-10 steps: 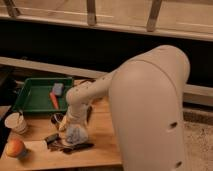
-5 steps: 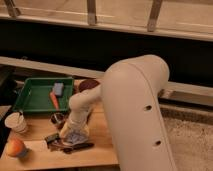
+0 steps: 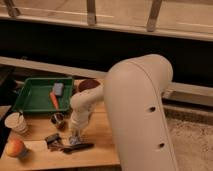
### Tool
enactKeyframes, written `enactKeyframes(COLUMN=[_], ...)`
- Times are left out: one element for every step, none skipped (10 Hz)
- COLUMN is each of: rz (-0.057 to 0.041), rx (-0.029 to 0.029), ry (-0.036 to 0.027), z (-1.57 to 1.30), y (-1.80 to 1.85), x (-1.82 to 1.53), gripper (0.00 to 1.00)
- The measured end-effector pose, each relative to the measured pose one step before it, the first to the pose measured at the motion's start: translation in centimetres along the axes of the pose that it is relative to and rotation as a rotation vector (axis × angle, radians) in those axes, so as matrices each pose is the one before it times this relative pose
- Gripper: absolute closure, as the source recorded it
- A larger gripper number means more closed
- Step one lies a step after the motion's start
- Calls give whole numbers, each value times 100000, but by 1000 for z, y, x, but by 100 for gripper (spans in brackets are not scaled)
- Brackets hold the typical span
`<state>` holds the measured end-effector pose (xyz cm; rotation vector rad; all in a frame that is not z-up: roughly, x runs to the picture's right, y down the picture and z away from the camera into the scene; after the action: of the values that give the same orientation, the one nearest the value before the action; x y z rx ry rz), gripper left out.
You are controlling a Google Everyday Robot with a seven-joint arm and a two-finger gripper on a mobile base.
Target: Place towel in metal cup
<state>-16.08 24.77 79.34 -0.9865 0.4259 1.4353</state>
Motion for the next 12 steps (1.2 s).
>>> enactKeyframes(rz=[1457, -100, -125, -262, -489, -749, -1355, -2654, -3923, -3388, -2809, -1348], rx=[514, 449, 396, 344, -304, -369, -692, -1132, -3974, -4009, -3562, -1468], ry=[-1576, -1831, -1643, -2526, -2817, -3147, -3589, -3038, -1691, -831, -1053, -485], z=[-24, -240, -619, -1195, -1458, -1547, -1751, -1447, -800, -339, -380, -150], y=[-97, 364, 211, 8, 157, 121, 471, 845, 1451, 1055, 862, 380], x=[38, 24, -49, -264, -455, -634, -812, -1019, -1127, -1058, -973, -433], gripper=[95, 100, 100, 100, 100, 100, 100, 100, 100, 100, 100, 100])
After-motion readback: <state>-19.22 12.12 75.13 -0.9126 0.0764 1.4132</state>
